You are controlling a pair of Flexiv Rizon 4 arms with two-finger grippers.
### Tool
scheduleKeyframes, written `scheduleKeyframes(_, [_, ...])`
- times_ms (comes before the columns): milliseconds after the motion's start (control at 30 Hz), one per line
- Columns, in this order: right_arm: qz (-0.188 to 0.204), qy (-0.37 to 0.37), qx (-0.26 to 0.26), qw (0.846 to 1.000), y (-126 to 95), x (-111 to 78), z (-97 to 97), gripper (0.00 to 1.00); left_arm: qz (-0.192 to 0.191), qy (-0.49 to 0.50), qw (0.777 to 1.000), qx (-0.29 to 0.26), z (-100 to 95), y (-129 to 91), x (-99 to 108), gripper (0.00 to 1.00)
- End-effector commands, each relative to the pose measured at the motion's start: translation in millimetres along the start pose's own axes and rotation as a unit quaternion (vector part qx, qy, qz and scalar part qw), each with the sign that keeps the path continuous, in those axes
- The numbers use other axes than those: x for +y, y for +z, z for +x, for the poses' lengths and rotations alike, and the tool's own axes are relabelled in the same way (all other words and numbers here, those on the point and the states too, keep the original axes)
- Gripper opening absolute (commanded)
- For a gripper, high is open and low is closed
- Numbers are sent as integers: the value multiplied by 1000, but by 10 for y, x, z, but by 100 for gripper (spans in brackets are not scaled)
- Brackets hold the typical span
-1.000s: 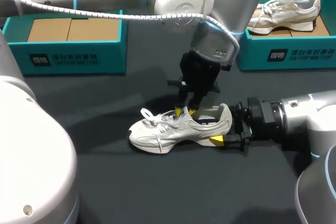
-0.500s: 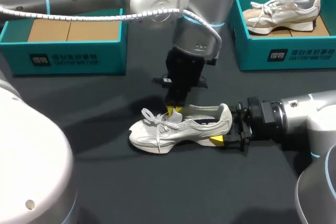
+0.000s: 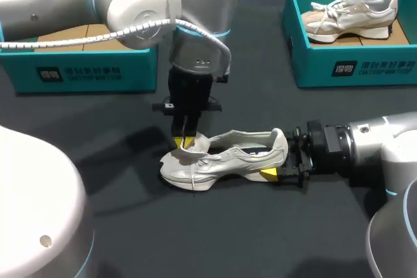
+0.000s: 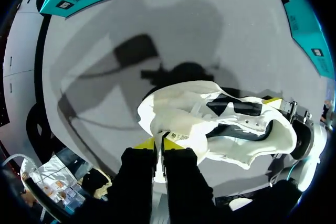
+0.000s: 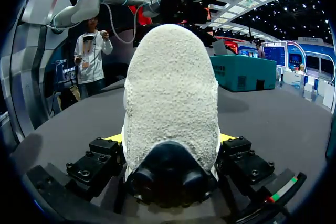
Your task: Take the shoe out of the shoebox, open the shoe tongue, remove and reinsert the insole, then place the shoe into the shoebox
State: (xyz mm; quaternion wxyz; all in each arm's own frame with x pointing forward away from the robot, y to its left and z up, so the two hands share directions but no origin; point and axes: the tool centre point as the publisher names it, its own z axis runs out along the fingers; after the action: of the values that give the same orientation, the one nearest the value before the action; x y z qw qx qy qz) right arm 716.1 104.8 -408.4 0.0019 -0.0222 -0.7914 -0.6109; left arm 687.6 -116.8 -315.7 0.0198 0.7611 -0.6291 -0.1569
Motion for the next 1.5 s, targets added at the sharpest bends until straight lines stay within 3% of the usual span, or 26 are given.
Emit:
scheduleKeyframes(33, [2, 1, -1, 1000, -2, -4, 3, 0, -2, 0, 999, 54, -72, 139, -23, 23])
scheduleKeyframes(133, [2, 1, -1, 1000, -2, -4, 3, 0, -2, 0, 999, 45, -70, 204, -18, 27])
scheduleKeyframes(400, [2, 1, -1, 1000, -2, -4, 3, 0, 3, 6, 1000, 30, -152, 296, 15, 50])
scheduleKeyframes(500, [2, 1, -1, 1000, -2, -4, 3, 0, 6, 9, 1000, 28, -208, 295, 35, 62])
scheduleKeyframes(667, [2, 1, -1, 1000, -2, -4, 3, 0, 18, 16, 1000, 15, -239, 347, 50, 73])
scheduleKeyframes(900, [2, 1, -1, 1000, -2, -4, 3, 0, 23, 8, 1000, -9, -229, 479, 11, 76])
scheduleKeyframes(1033, [2, 1, -1, 1000, -2, -4, 3, 0, 33, 21, 999, 12, -272, 297, 65, 77])
scheduleKeyframes(1233, [2, 1, -1, 1000, -2, -4, 3, 0, 55, 70, 994, 65, -283, -193, 204, 82])
scheduleKeyframes(1500, [2, 1, -1, 1000, -2, -4, 3, 0, 109, 159, 973, 124, -147, -769, 396, 85])
